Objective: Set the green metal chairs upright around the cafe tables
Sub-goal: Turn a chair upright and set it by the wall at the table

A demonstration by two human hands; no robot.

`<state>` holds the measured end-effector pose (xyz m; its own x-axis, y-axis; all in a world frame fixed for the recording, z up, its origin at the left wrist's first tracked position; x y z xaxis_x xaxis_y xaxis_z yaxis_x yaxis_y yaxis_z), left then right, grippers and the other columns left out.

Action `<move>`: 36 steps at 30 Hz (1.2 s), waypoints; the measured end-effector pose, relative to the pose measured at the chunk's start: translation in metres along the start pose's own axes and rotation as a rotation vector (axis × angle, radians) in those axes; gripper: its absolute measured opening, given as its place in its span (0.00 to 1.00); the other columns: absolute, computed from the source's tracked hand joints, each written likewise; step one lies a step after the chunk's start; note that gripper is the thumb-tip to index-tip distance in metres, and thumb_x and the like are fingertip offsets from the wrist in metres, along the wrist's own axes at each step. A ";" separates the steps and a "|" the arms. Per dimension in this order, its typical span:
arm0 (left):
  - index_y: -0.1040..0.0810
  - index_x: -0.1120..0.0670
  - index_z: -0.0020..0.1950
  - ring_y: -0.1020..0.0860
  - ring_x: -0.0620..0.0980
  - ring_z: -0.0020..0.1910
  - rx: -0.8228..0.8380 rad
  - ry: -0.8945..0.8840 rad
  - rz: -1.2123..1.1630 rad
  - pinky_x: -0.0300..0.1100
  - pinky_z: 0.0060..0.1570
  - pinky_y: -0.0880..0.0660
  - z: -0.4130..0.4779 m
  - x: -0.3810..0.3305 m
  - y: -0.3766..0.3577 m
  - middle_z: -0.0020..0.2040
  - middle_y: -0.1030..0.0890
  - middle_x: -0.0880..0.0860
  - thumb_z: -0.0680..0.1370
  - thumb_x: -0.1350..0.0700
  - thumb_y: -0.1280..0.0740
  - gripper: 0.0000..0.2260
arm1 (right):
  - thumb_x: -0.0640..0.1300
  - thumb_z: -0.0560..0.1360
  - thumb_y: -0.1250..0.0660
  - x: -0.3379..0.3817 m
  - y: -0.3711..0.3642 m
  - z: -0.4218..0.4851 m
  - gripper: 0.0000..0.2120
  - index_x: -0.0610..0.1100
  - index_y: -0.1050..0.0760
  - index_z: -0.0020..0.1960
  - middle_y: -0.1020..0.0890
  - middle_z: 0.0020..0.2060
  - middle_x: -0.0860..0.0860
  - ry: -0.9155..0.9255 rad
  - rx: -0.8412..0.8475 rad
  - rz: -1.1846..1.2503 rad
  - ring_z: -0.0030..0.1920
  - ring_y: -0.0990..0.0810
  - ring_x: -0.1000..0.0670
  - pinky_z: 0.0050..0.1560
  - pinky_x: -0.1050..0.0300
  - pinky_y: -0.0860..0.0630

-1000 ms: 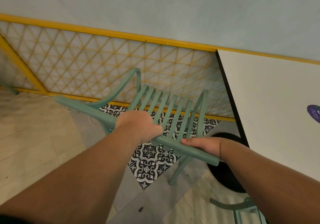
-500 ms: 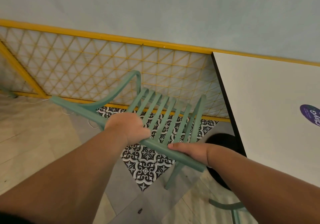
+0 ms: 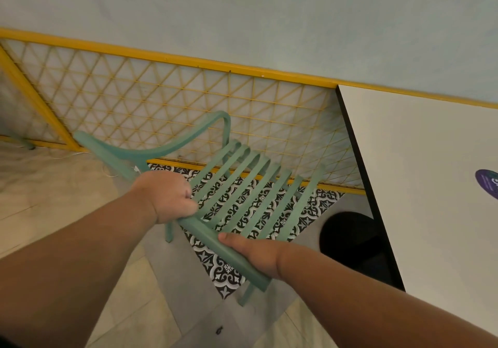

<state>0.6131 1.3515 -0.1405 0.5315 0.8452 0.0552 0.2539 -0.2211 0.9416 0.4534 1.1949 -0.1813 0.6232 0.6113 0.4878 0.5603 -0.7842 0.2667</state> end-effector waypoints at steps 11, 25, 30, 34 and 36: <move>0.24 0.52 0.32 0.25 0.47 0.38 -0.093 0.146 -0.062 0.48 0.54 0.26 -0.009 0.027 0.005 0.31 0.24 0.46 0.67 0.42 0.44 0.16 | 0.88 0.55 0.43 -0.003 -0.017 0.034 0.56 0.48 0.20 0.65 0.19 0.62 0.45 0.021 -0.027 0.060 0.60 0.20 0.46 0.68 0.47 0.29; 0.40 0.47 0.80 0.60 0.66 0.81 -0.507 0.825 -0.886 0.63 0.78 0.44 -0.073 -0.040 -0.005 0.83 0.60 0.61 0.73 0.47 0.26 0.39 | 0.88 0.52 0.46 -0.008 -0.008 0.050 0.55 0.55 0.21 0.66 0.20 0.67 0.47 0.141 -0.147 0.008 0.68 0.24 0.44 0.76 0.40 0.38; 0.38 0.47 0.81 0.46 0.65 0.80 -0.431 0.918 -0.905 0.57 0.66 0.27 -0.072 -0.037 -0.010 0.83 0.58 0.62 0.77 0.57 0.29 0.34 | 0.69 0.80 0.44 -0.017 0.001 0.061 0.30 0.48 0.21 0.67 0.21 0.66 0.43 0.191 -0.179 -0.116 0.69 0.26 0.41 0.74 0.41 0.36; 0.31 0.45 0.77 0.39 0.63 0.78 -0.497 0.952 -1.000 0.56 0.63 0.26 -0.077 -0.034 -0.012 0.84 0.57 0.57 0.78 0.60 0.32 0.29 | 0.72 0.72 0.42 -0.019 -0.001 0.071 0.39 0.45 0.23 0.69 0.20 0.65 0.41 0.220 -0.157 -0.126 0.67 0.24 0.39 0.71 0.41 0.31; 0.34 0.46 0.79 0.33 0.62 0.75 -0.582 0.978 -1.126 0.55 0.64 0.27 -0.083 -0.032 -0.017 0.84 0.54 0.55 0.79 0.63 0.33 0.31 | 0.59 0.81 0.44 -0.045 0.009 0.092 0.29 0.47 0.31 0.77 0.23 0.66 0.39 0.103 -0.196 0.028 0.66 0.25 0.38 0.69 0.44 0.31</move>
<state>0.5251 1.3683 -0.1307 -0.4607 0.4644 -0.7564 -0.3097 0.7146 0.6273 0.4810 1.1699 -0.2777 0.5723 0.5826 0.5771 0.4203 -0.8127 0.4037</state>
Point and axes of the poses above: each hand's wrist, its own z-axis towards the middle knuckle, its own y-axis out of the back of the hand, x = y × z, the point moved 8 cm from there along z, towards the middle knuckle
